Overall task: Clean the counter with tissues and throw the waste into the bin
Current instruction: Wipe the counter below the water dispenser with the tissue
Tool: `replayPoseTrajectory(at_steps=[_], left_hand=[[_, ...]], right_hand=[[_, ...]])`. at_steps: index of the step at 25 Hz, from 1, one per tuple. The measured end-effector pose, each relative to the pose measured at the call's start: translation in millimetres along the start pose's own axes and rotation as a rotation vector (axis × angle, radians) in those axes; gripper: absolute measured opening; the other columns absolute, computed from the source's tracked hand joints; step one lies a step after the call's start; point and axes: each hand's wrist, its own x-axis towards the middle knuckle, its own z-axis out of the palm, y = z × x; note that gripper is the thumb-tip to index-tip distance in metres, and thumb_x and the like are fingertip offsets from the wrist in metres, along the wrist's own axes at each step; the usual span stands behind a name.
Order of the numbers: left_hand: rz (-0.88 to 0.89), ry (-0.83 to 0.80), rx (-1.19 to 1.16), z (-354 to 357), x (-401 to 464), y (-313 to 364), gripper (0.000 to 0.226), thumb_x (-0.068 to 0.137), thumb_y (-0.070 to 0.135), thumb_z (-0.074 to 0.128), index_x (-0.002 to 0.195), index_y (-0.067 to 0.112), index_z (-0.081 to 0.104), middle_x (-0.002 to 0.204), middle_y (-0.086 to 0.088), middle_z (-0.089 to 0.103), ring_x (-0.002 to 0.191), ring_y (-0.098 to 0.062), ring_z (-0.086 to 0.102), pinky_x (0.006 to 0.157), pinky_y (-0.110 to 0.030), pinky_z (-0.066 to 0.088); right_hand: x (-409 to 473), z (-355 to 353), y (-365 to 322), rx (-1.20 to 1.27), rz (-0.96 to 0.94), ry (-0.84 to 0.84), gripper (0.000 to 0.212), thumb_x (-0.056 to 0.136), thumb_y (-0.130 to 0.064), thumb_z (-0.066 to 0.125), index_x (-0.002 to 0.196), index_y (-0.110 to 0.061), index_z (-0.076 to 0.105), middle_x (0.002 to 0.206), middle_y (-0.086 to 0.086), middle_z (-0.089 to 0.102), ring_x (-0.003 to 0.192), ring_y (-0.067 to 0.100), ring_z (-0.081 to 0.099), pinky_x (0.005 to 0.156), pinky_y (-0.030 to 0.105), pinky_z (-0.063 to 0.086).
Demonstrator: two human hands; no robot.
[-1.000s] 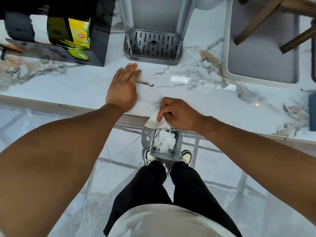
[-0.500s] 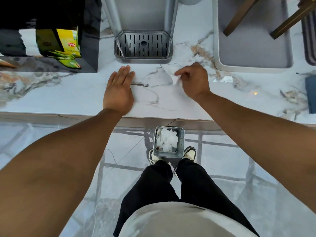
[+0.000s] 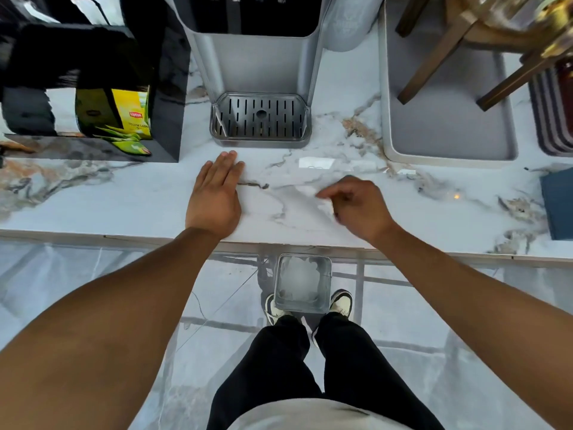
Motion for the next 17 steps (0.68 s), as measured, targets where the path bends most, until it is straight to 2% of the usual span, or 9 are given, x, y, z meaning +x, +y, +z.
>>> replayPoseTrajectory(at_steps=[2,3,5,8,10,11,12,14,17], left_hand=[[0.002,0.001,0.002,0,1,0,0.055,0.091,0.007,0.036,0.144,0.004,0.046,0.158,-0.015,0.036,0.149,-0.029,0.028,0.124,-0.047,0.020],[0.004,0.001,0.003,0,1,1,0.054,0.091,0.006,0.038,0.144,0.004,0.046,0.158,-0.014,0.036,0.149,-0.029,0.028,0.124,-0.047,0.020],[0.005,0.007,0.002,0,0,1,0.054,0.090,0.004,0.040,0.144,0.004,0.046,0.158,-0.014,0.037,0.149,-0.029,0.028,0.124,-0.046,0.020],[0.001,0.018,0.007,1,0,-1,0.054,0.091,0.009,0.034,0.143,0.004,0.047,0.157,-0.014,0.038,0.149,-0.029,0.029,0.123,-0.046,0.021],[0.009,0.018,0.008,0,0,-1,0.055,0.092,0.013,0.029,0.143,0.004,0.048,0.157,-0.014,0.039,0.149,-0.029,0.030,0.123,-0.047,0.022],[0.013,0.020,0.010,0,1,-1,0.056,0.092,0.015,0.028,0.143,0.004,0.048,0.157,-0.014,0.039,0.149,-0.029,0.030,0.123,-0.047,0.022],[0.015,0.021,0.009,0,1,-1,0.056,0.092,0.015,0.027,0.143,0.004,0.048,0.157,-0.014,0.039,0.149,-0.029,0.030,0.123,-0.047,0.022],[0.009,0.012,0.008,-1,1,-1,0.056,0.092,0.015,0.027,0.143,0.004,0.048,0.157,-0.014,0.039,0.149,-0.029,0.030,0.123,-0.048,0.023],[0.010,0.003,0.010,-1,1,-1,0.056,0.092,0.014,0.029,0.144,0.004,0.047,0.158,-0.014,0.037,0.149,-0.029,0.029,0.122,-0.049,0.023]], right_hand=[[51,-15,-2,-0.037,0.059,0.261,0.033,0.084,0.008,0.057,0.093,-0.015,0.079,0.096,0.006,0.073,0.076,0.009,0.065,0.084,0.026,0.054],[77,-21,0,-0.093,0.065,0.364,0.032,0.085,0.004,0.057,0.093,-0.017,0.079,0.099,0.008,0.074,0.083,0.013,0.067,0.091,0.024,0.052],[119,-27,3,-0.123,0.089,0.454,0.034,0.085,0.003,0.054,0.086,-0.022,0.078,0.101,0.007,0.073,0.091,0.016,0.068,0.096,0.021,0.050],[171,-34,6,-0.114,0.175,0.407,0.040,0.088,0.006,0.046,0.095,-0.023,0.074,0.101,0.000,0.065,0.082,0.014,0.065,0.081,0.014,0.055],[185,-32,5,-0.130,0.172,0.317,0.042,0.091,0.006,0.045,0.103,-0.023,0.074,0.103,-0.004,0.059,0.086,0.013,0.061,0.087,0.020,0.055],[184,-27,3,-0.171,0.141,0.280,0.041,0.093,0.004,0.045,0.107,-0.020,0.074,0.106,-0.005,0.059,0.093,0.012,0.060,0.090,0.015,0.049],[178,-20,2,-0.227,0.093,0.271,0.039,0.094,0.002,0.045,0.111,-0.017,0.074,0.110,-0.004,0.060,0.099,0.013,0.060,0.090,0.010,0.042],[156,-4,5,-0.324,-0.045,0.262,0.036,0.094,0.000,0.047,0.113,-0.014,0.074,0.114,0.010,0.062,0.104,0.022,0.062,0.092,0.008,0.033],[110,8,17,-0.337,-0.198,0.249,0.036,0.089,0.005,0.051,0.110,-0.011,0.075,0.102,0.019,0.060,0.091,0.030,0.062,0.090,0.019,0.041]])
